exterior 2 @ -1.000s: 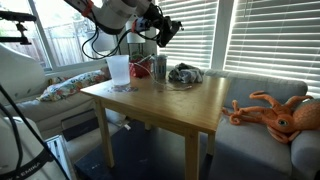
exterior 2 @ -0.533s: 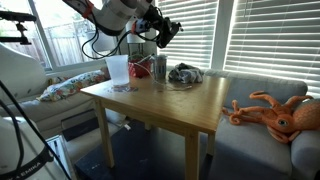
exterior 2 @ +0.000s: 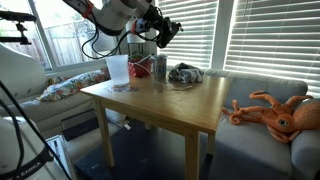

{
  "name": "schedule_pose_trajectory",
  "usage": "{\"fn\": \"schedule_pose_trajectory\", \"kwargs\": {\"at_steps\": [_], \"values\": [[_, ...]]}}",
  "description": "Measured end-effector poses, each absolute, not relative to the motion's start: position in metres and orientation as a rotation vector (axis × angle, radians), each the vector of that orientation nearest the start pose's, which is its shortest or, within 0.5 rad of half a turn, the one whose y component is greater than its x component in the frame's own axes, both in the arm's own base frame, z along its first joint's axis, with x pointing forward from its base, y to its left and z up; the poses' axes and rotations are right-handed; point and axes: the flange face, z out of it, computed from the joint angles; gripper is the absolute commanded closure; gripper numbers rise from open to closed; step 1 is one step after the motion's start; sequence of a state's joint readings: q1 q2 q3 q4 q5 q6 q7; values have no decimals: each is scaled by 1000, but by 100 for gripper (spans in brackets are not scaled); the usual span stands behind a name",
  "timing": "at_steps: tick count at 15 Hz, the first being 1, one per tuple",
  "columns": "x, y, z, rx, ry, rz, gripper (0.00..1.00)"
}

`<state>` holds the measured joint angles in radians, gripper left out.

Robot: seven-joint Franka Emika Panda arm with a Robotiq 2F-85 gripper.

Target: Pick up the black glasses case and put it in the silver cup

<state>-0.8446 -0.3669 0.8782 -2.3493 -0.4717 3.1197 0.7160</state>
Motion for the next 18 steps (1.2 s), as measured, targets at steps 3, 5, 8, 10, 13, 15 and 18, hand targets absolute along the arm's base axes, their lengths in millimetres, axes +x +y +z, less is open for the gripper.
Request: {"fn": "schedule_pose_trajectory", "kwargs": {"at_steps": [3, 5, 8, 10, 13, 15, 18], "values": [[509, 96, 526, -2833, 126, -1630, 97], [507, 99, 529, -2814, 110, -1654, 97], [504, 101, 537, -2785, 86, -1709, 97], [502, 100, 542, -2772, 74, -1756, 97], [501, 97, 547, -2765, 62, -1818, 97], [500, 97, 547, -2771, 53, -1846, 97], [496, 100, 545, -2773, 31, -1876, 97]]}}
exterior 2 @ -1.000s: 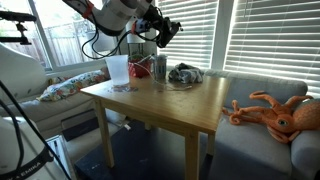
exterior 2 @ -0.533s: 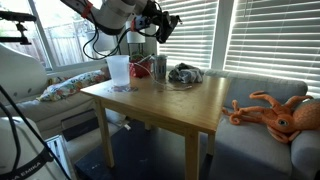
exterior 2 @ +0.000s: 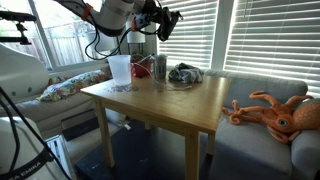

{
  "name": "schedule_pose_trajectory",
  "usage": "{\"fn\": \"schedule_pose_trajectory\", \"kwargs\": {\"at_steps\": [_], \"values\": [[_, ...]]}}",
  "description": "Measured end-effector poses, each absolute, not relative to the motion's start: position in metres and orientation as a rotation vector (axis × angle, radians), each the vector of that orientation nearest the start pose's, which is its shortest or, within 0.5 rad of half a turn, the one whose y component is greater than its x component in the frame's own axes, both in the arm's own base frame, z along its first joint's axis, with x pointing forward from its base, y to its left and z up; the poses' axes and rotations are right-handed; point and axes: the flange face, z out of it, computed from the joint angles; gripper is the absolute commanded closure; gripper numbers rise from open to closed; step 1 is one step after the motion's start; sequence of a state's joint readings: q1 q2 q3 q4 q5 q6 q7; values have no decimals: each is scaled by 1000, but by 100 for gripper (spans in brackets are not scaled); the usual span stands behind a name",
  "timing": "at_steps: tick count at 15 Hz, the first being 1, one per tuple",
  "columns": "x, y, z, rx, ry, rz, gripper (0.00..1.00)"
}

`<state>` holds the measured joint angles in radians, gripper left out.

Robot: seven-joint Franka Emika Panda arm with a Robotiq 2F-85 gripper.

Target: Pick up the black glasses case and put it in the silver cup

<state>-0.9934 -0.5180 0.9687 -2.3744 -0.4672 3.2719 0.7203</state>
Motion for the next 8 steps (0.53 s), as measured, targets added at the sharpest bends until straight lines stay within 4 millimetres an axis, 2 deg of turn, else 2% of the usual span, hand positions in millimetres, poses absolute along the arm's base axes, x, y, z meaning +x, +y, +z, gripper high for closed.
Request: {"fn": "schedule_pose_trajectory", "kwargs": {"at_steps": [8], "values": [[476, 111, 553, -2746, 26, -1996, 97]]}}
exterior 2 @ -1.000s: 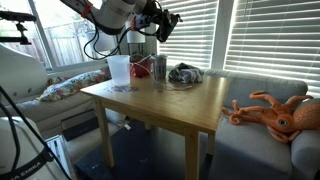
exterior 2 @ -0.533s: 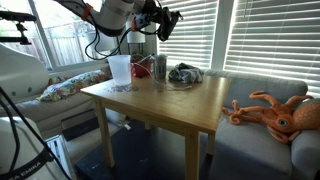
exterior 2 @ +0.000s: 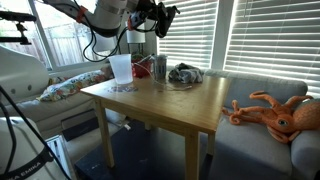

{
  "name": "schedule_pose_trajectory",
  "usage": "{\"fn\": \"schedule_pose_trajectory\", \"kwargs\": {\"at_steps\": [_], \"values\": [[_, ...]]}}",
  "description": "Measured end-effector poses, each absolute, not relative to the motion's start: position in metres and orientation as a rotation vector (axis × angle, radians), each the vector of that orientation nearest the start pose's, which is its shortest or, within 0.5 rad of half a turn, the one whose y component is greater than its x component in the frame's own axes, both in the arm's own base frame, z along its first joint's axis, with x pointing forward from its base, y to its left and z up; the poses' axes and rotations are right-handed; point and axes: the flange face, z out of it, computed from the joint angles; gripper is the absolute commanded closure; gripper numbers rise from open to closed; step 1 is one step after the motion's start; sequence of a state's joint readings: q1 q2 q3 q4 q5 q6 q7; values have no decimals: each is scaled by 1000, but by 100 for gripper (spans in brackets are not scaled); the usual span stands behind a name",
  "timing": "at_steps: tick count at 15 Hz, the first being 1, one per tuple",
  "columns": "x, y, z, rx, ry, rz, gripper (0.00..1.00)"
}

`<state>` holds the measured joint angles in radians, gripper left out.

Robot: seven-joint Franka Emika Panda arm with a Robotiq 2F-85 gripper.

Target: Pick up the black glasses case and put it in the silver cup

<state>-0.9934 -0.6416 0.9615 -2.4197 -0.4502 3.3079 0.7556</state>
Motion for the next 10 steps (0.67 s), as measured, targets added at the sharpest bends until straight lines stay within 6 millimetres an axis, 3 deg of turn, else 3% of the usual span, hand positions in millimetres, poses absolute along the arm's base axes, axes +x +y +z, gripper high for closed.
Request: {"fn": "schedule_pose_trajectory", "kwargs": {"at_steps": [5, 10], "values": [[463, 104, 563, -2702, 146, -2043, 97], [454, 105, 560, -2697, 153, -2035, 97]]}}
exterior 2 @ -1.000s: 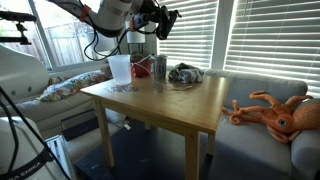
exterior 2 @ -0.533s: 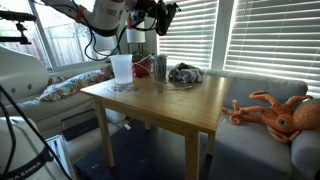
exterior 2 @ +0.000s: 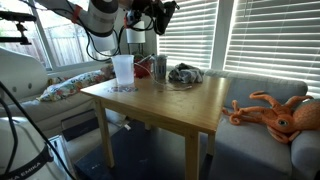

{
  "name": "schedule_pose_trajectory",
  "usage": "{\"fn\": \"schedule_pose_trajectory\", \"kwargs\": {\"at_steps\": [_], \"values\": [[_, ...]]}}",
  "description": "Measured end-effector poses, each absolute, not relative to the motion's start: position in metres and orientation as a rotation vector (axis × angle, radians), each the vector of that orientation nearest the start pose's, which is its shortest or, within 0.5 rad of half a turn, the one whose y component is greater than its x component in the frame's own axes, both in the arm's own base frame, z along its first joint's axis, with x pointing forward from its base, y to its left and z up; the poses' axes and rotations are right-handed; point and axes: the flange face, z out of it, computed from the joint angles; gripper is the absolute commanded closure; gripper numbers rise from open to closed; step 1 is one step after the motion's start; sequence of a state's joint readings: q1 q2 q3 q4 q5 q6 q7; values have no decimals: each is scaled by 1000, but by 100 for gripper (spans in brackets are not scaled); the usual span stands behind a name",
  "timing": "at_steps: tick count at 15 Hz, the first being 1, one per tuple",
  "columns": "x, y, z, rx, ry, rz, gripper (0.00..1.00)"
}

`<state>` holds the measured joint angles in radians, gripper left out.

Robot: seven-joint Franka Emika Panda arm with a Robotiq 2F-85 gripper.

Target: Pick up the black glasses case and put it in the silver cup

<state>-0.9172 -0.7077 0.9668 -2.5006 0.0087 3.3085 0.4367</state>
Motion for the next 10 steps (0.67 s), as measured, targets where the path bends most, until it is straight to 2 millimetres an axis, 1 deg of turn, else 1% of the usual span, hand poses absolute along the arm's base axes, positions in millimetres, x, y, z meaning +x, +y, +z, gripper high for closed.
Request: {"fn": "schedule_pose_trajectory", "kwargs": {"at_steps": [6, 10], "values": [[451, 108, 552, -2711, 142, -2012, 97], [455, 113, 535, -2742, 128, -1970, 97]]}}
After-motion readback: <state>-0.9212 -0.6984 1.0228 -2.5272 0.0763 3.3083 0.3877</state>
